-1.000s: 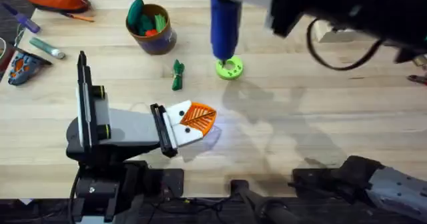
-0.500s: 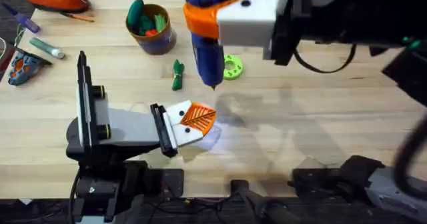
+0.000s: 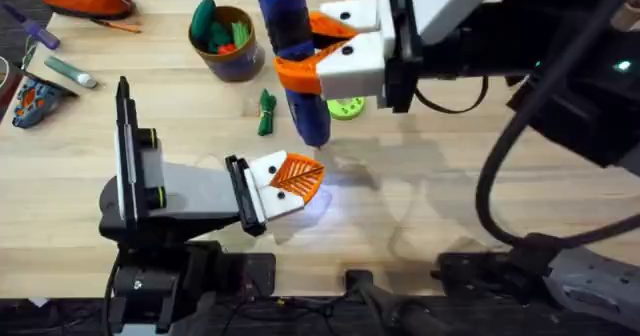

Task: Pick up the gripper from the table and insert it into the empty holder that is missing its gripper. Then pick up a screw, insert it into the mounting hole, and use the screwdriver to tighten it. Finally, clean up the table by picking up the vegetable and placing it into the bucket.

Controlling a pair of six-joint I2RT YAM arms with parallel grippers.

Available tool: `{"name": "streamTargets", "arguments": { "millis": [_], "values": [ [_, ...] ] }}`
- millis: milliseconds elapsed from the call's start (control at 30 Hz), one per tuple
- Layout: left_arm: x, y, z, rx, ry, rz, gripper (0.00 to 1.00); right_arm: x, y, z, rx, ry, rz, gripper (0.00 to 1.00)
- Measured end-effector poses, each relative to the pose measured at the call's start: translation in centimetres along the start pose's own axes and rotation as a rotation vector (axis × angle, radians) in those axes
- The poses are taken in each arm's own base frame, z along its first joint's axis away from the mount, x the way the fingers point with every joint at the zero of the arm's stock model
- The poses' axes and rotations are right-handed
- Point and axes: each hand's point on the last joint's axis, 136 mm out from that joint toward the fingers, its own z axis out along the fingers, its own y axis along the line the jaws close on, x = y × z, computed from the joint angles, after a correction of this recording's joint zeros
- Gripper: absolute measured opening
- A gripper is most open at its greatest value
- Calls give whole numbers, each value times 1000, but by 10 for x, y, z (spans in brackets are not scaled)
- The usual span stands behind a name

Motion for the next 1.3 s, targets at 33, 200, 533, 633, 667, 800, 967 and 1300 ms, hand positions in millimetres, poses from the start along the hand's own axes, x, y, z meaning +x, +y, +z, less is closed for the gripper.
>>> {"name": "streamTargets", "arguments": {
  "millis": [33, 200, 533, 633, 667, 800, 967, 1300],
  "values": [
    [0, 0, 0, 0, 0, 0, 12, -1, -1, -1, -1, -16, -10, 95],
    [0, 0, 0, 0, 0, 0, 12, -14, -10, -15, 19, -156, -77, 95],
    [0, 0, 0, 0, 0, 0, 12, -16, -2, -22, -20, -223, -6, 95],
    [0, 0, 0, 0, 0, 0, 12, -16, -1, -22, -28, -224, 17, 95],
    [0, 0, 0, 0, 0, 0, 12, -16, 0, -21, -30, -223, 25, 95],
    [0, 0, 0, 0, 0, 0, 12, -16, 3, -19, -46, -222, 44, 95],
    [0, 0, 0, 0, 0, 0, 12, -16, 12, -14, -73, -220, 53, 95],
    [0, 0, 0, 0, 0, 0, 12, -24, 33, -4, -136, -229, 15, 95]
  ]
}}
